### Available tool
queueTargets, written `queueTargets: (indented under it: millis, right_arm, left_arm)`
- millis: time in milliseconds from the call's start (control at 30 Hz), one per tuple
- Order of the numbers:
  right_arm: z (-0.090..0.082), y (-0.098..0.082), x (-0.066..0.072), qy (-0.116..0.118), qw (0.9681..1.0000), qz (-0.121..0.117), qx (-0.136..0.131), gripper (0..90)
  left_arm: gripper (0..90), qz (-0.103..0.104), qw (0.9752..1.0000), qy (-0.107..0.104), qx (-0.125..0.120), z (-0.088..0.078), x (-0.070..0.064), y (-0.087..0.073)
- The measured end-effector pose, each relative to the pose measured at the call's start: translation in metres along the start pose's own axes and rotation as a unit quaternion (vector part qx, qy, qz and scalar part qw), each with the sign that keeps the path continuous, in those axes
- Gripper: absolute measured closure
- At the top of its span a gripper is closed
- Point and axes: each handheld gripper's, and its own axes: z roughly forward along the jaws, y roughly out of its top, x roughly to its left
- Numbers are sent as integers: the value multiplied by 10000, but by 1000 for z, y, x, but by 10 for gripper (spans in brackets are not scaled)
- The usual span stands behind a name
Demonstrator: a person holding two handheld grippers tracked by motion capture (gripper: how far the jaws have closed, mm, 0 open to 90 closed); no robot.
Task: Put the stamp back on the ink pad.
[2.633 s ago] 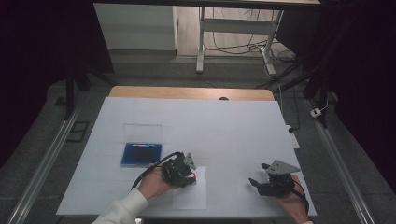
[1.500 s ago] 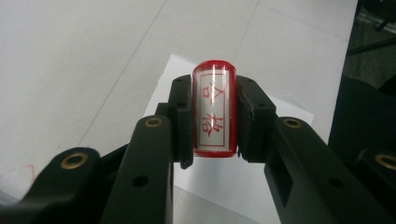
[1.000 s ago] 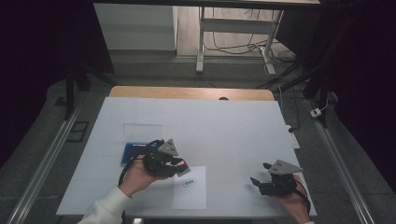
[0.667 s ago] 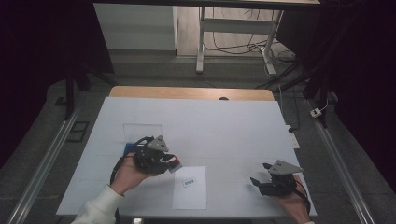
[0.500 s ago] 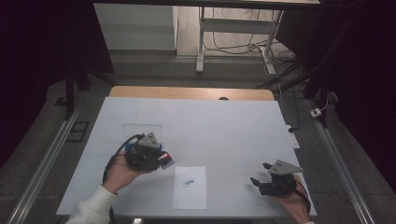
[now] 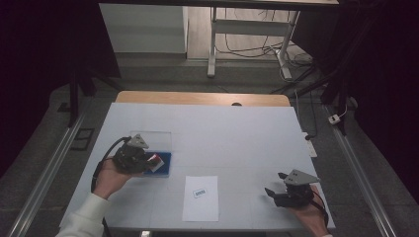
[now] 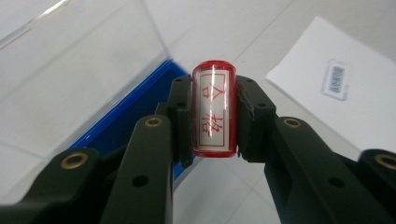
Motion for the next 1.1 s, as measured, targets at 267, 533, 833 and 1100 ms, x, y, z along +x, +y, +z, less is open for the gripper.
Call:
queueTargets:
  millis: [267, 533, 833, 1100]
  right_arm:
    - [0, 0, 0, -8, 10000, 27, -3, 237]
    - [0, -1, -1, 3, 10000, 23, 31, 237]
    - [0, -1, -1, -3, 10000, 16, 41, 237]
    - [1, -2, -1, 22, 10000, 22, 38, 237]
  left_arm:
    - [699, -132, 9997, 136, 152, 7, 11, -3]
    - [698, -119, 9987, 309, 390, 19, 17, -3]
    - [698, -230, 9973, 441, 532, 32, 24, -4]
    - [622, -121, 9977, 536, 390, 32, 22, -6]
